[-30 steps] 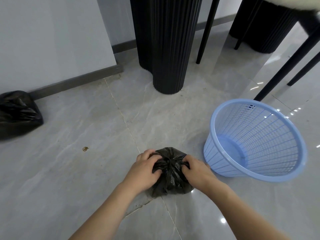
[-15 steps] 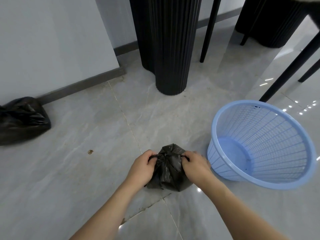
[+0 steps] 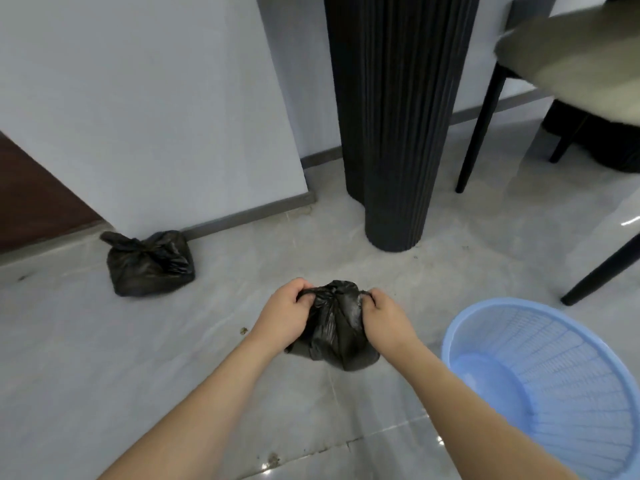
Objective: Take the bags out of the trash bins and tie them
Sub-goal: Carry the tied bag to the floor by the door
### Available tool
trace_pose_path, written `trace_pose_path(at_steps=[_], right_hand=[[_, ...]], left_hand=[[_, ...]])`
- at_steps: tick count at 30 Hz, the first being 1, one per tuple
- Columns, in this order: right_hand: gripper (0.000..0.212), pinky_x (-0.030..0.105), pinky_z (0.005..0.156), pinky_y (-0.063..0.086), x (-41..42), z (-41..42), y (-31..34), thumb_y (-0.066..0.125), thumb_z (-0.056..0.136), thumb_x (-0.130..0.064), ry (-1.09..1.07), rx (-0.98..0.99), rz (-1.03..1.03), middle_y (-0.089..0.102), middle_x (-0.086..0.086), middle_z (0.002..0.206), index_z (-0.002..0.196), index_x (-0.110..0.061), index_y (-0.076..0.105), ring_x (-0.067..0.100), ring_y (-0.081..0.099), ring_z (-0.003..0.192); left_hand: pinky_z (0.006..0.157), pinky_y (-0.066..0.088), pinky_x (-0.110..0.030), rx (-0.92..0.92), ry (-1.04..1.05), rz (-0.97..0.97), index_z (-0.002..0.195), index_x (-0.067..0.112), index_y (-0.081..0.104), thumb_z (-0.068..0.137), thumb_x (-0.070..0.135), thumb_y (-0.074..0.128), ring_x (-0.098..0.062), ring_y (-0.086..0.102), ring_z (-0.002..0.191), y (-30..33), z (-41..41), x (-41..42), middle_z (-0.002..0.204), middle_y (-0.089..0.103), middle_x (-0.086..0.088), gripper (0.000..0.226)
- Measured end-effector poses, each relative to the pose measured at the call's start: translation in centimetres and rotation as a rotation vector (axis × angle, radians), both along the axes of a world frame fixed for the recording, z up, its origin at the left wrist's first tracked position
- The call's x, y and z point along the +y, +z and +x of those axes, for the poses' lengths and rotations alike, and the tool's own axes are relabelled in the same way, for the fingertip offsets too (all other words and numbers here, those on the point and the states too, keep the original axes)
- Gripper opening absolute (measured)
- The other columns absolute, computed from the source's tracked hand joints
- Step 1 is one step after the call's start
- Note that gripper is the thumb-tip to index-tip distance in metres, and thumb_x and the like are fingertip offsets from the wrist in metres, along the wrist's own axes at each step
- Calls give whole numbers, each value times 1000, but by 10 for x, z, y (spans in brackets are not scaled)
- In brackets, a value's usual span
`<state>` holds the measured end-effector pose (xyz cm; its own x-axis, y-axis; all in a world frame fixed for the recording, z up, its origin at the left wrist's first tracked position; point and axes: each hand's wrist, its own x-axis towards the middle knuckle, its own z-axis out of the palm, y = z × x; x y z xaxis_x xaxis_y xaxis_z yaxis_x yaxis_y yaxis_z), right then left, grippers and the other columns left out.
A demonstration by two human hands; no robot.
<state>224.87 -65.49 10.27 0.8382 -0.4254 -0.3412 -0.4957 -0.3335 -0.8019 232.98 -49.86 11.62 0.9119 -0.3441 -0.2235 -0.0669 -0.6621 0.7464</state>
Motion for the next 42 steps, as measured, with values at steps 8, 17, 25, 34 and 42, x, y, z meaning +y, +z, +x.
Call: trace_pose_path(at_steps=[8,17,25,34,42], right_hand=[[24,33,74,36,68,53,149,37,100,-25,171,7,-6,57,9,88,85,-12,50,28,51,86],[29,33,60,39,118,63,439,37,95,-25,155,-6,20,57,10,82,89,-1,52,22,49,71],[27,34,69,40,176,92,618,37,96,-26,183,-44,17,58,2,86,96,-8,56,18,52,77],[26,35,68,41,238,143,647,38,95,-27,170,9,82,58,5,88,97,-8,56,20,52,78],[26,35,72,44,246,228,600,42,93,-23,154,106,126,64,11,92,94,-6,61,27,58,87]], left_hand=[[62,41,-15,34,253,-56,82,22,63,95,16,52,-5,59,75,138,24,73,79,66,8,18],[66,39,-26,-25,260,-35,84,25,60,96,20,50,-13,58,82,421,22,130,84,63,9,16],[75,45,-36,-23,344,-152,91,25,55,97,24,41,-19,59,85,578,33,182,88,64,0,15],[80,50,-38,102,393,-211,90,29,54,97,28,37,-17,61,87,603,86,244,91,65,0,18],[75,46,-32,197,414,-209,92,24,57,99,20,39,-16,60,87,557,160,254,89,63,3,20]])
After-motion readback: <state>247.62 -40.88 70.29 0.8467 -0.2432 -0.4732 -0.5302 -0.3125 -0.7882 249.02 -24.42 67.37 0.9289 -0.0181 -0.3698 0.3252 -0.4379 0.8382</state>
